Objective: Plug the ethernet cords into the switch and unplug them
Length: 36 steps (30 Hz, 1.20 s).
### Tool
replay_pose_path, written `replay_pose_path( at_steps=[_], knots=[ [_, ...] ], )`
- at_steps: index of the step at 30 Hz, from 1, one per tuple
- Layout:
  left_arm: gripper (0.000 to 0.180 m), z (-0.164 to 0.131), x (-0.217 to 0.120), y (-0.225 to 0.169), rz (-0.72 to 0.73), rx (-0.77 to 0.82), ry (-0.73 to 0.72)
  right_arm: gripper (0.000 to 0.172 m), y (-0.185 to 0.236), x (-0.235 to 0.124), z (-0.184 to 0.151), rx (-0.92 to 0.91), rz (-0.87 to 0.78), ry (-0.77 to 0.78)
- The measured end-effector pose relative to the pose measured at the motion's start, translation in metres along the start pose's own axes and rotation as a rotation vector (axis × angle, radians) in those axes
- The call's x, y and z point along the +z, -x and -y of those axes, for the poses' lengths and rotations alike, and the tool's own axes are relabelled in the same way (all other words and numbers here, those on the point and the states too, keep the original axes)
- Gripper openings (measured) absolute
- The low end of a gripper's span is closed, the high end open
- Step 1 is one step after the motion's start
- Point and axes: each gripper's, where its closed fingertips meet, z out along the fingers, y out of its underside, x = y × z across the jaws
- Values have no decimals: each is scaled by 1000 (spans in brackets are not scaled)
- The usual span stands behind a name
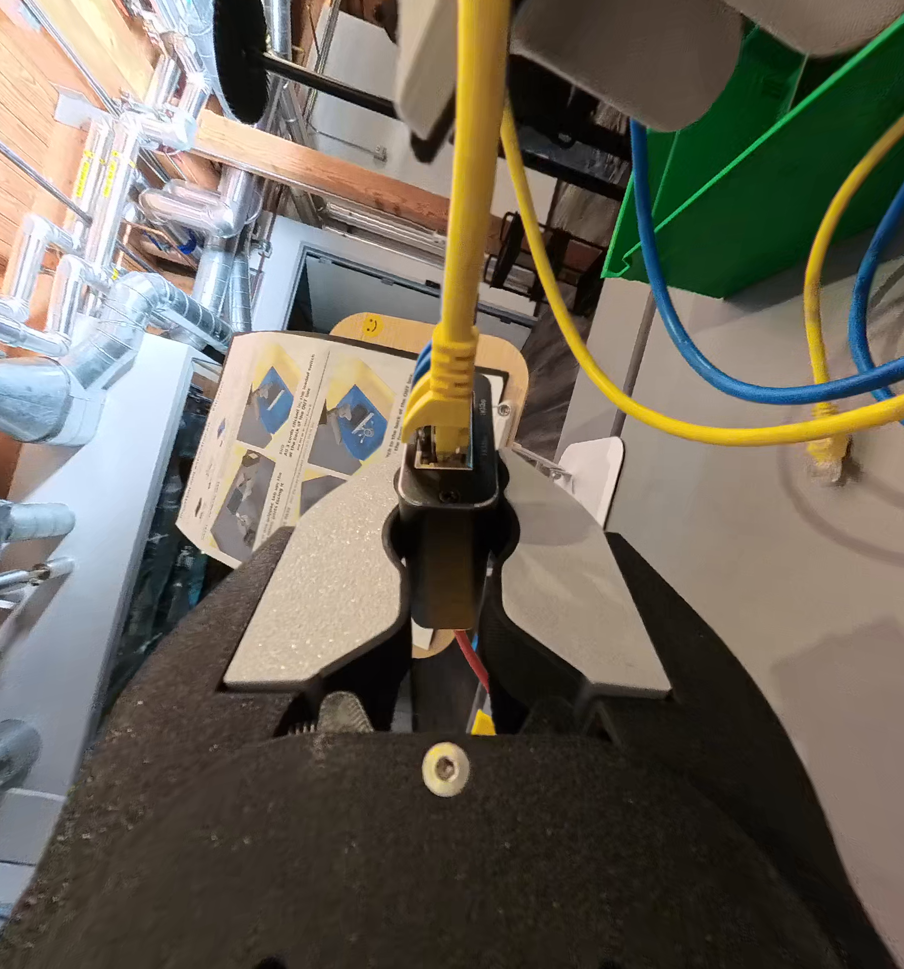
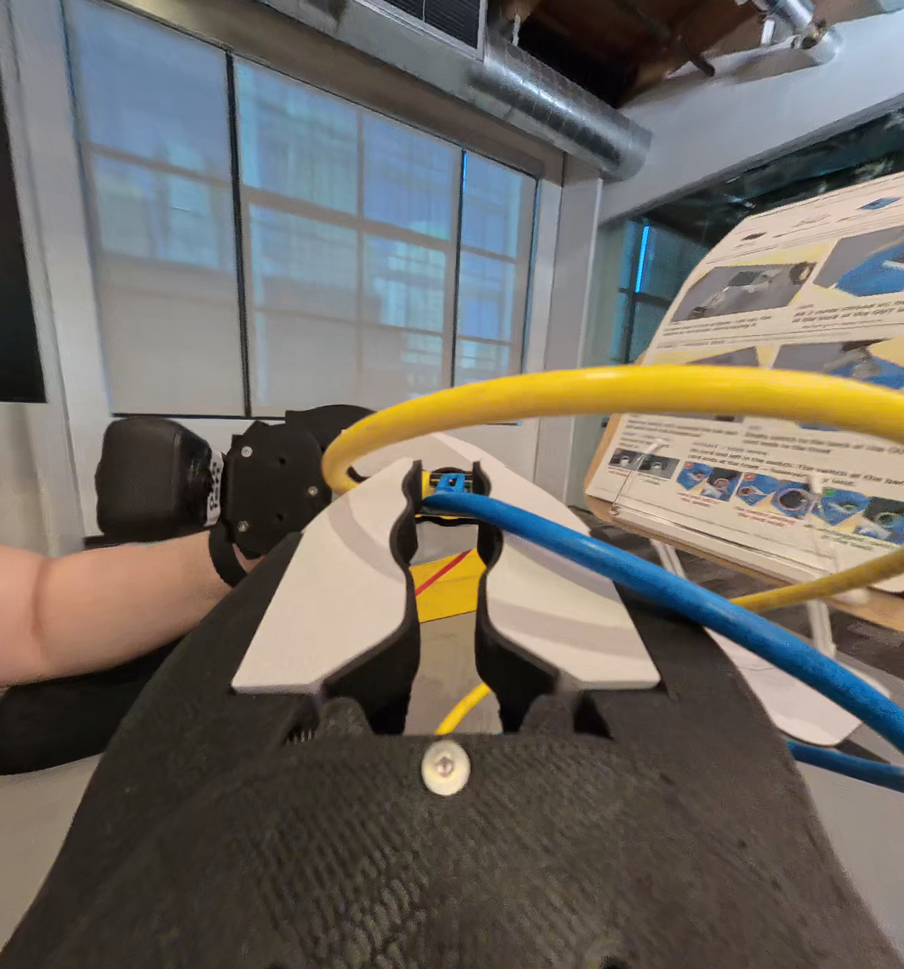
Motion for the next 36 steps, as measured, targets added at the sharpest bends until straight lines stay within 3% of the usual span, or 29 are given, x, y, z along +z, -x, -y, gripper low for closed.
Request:
replay_pose_path(
  at_steps=[7,11,28,31,36],
  knots=[
    [26,3,3,-9,-10,24,18,16,-4,7,-29,-63,-31,200],
    [26,1,3,-11,-10,43,29,10,-4,6,-33,-45,-22,234],
    [26,9,3,-19,-38,-16,20,10,-12,3,-36,-77,-89,236],
    [26,10,4,-16,-38,-4,-6,10,-7,3,-33,13,-2,208],
    [26,10,0,-16,-43,45,-26,10,-2,2,-36,-12,36,225]
  ],
)
